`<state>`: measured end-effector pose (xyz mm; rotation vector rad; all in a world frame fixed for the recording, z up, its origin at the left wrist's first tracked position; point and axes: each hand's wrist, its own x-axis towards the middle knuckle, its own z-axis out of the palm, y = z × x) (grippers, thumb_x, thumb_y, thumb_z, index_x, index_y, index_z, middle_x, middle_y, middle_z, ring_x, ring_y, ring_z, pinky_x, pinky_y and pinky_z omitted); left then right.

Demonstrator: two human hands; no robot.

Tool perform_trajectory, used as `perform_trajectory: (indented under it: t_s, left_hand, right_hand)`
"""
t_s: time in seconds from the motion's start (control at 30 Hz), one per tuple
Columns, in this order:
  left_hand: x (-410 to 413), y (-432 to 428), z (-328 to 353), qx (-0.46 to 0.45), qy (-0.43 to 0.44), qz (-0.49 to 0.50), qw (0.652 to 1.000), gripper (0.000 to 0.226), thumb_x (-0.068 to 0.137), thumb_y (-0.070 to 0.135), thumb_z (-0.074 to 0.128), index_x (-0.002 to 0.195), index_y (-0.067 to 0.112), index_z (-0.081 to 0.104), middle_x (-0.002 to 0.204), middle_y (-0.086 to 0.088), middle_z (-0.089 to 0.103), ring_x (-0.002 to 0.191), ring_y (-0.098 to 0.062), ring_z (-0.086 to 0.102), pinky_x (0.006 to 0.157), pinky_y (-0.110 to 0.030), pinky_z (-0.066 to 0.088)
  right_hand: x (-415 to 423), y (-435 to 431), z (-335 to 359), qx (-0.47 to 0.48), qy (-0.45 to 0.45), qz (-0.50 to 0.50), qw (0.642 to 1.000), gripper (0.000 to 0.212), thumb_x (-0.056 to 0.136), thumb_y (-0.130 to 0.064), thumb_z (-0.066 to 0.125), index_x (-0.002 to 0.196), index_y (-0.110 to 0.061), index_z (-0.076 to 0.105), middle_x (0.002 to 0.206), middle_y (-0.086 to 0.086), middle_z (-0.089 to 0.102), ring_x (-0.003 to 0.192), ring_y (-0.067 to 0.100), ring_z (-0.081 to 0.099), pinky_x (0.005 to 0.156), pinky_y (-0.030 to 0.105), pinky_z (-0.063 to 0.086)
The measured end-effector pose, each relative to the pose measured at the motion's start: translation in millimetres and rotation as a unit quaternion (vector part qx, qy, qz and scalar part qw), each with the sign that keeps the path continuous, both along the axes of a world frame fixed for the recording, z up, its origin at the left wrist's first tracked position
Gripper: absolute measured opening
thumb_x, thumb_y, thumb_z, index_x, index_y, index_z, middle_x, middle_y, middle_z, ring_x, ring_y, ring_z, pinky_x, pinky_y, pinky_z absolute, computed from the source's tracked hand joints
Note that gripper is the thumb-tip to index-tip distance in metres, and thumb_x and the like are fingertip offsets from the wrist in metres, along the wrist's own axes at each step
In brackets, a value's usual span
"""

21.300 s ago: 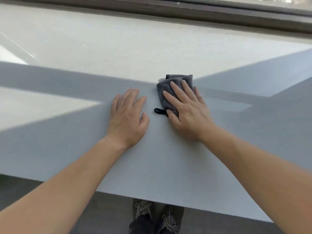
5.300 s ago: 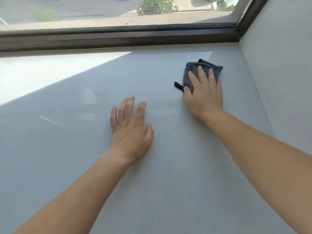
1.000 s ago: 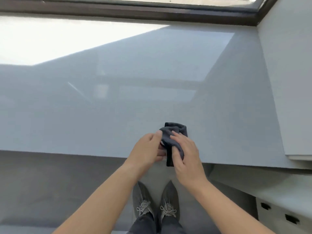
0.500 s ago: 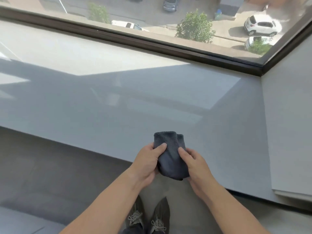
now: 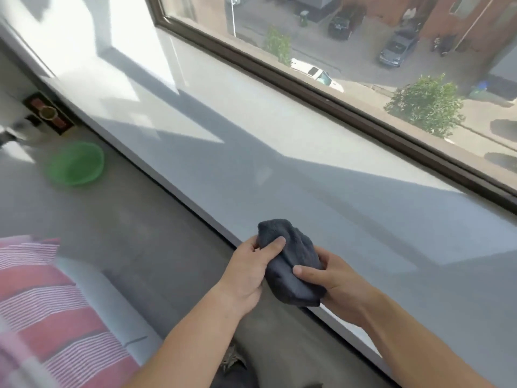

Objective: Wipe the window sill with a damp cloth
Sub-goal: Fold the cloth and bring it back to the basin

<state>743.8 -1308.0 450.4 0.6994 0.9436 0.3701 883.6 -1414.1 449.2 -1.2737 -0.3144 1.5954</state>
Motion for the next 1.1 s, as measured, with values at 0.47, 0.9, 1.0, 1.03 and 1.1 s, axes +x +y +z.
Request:
perform_trajectory:
  t_s: [0.47, 0.9, 1.0, 1.03, 1.1]
  left_hand:
    - [-205.0, 309.1, -27.2, 0.010, -0.031, 0.291, 0.956, 0.037, 0.084, -0.009, 0.066, 0.116, 0.009, 0.061, 0.104, -0.011, 0.071, 0.097, -0.026, 0.068, 0.080, -0.040, 0.059]
    - [-374.7, 608.3, -60.0, -0.078, -0.036, 0.342, 0.936, 0.036, 0.089, -0.008, 0.058, 0.124, 0.000, 0.060, 0.109, -0.017, 0.070, 0.095, -0.025, 0.069, 0.090, -0.037, 0.055]
    - [-408.9, 673.9, -78.6, -0.067, -0.002, 0.364, 0.929, 0.036, 0.090, -0.003, 0.060, 0.124, 0.008, 0.061, 0.107, -0.012, 0.071, 0.094, -0.023, 0.070, 0.075, -0.032, 0.059]
    - [-419.8, 692.6, -83.6, -0.068, 0.008, 0.370, 0.927, 0.035, 0.090, 0.000, 0.063, 0.124, 0.010, 0.062, 0.109, -0.011, 0.072, 0.095, -0.023, 0.070, 0.074, -0.032, 0.058]
    - [-442.1, 726.2, -93.6, -0.071, 0.031, 0.383, 0.921, 0.033, 0.090, 0.008, 0.067, 0.123, 0.009, 0.062, 0.116, -0.012, 0.072, 0.104, -0.027, 0.070, 0.083, -0.039, 0.058]
  right_hand:
    - [-175.7, 358.1, -15.5, -0.069, -0.059, 0.205, 0.975, 0.063, 0.067, -0.008, 0.086, 0.123, -0.003, 0.058, 0.111, 0.020, 0.071, 0.094, 0.031, 0.072, 0.082, 0.044, 0.060]
    - [-321.4, 708.6, -64.9, -0.025, -0.077, 0.170, 0.982, 0.039, 0.083, 0.014, 0.065, 0.120, 0.002, 0.056, 0.105, 0.020, 0.069, 0.086, 0.030, 0.072, 0.073, 0.045, 0.059]
    - [-358.2, 781.5, -85.8, -0.013, -0.087, 0.193, 0.977, 0.050, 0.075, 0.002, 0.075, 0.121, 0.001, 0.057, 0.111, 0.025, 0.070, 0.095, 0.035, 0.071, 0.082, 0.048, 0.057]
    - [-370.0, 803.4, -92.3, -0.013, -0.087, 0.200, 0.976, 0.048, 0.077, 0.002, 0.075, 0.121, -0.001, 0.058, 0.110, 0.024, 0.071, 0.096, 0.035, 0.071, 0.084, 0.049, 0.057]
    - [-392.6, 843.1, -103.7, -0.022, -0.095, 0.220, 0.971, 0.035, 0.086, 0.004, 0.069, 0.119, -0.005, 0.060, 0.105, 0.017, 0.073, 0.094, 0.033, 0.072, 0.081, 0.048, 0.058]
